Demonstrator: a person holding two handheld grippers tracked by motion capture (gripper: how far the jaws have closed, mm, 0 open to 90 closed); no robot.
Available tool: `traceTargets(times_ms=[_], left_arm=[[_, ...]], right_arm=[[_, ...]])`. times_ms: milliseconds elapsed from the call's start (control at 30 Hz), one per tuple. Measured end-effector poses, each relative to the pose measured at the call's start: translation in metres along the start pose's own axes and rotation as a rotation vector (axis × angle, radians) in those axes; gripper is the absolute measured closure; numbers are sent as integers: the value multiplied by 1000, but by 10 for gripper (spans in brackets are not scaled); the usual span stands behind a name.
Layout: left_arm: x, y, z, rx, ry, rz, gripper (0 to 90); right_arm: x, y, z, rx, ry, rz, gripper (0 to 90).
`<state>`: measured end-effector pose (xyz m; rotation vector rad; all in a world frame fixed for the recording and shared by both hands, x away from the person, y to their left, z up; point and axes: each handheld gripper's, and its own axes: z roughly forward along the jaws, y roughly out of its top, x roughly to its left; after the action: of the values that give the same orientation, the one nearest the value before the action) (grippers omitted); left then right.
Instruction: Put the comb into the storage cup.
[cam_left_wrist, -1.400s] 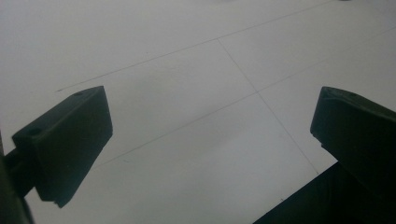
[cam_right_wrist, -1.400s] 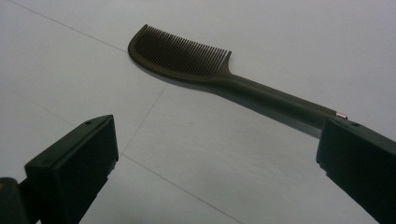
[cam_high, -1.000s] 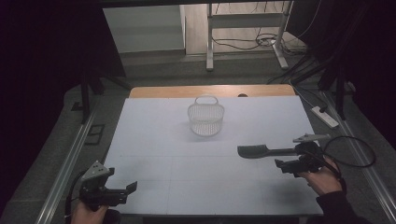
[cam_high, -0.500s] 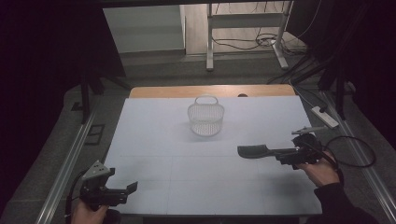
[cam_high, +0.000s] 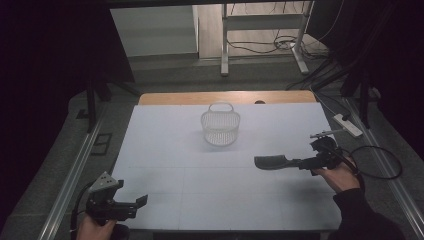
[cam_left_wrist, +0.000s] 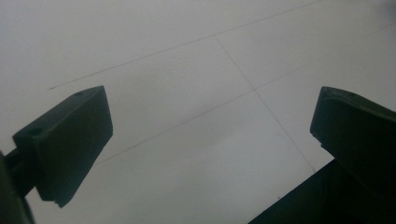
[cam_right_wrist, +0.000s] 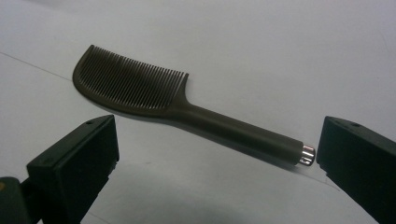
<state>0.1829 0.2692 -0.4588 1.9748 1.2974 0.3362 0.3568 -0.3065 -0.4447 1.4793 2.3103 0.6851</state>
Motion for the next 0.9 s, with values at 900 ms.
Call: traceTargets(times_ms=[900], left_arm=[[1, 1, 1, 11, -8, -5, 1]], right_arm=[[-13, 25, 27, 70, -34, 6, 0]])
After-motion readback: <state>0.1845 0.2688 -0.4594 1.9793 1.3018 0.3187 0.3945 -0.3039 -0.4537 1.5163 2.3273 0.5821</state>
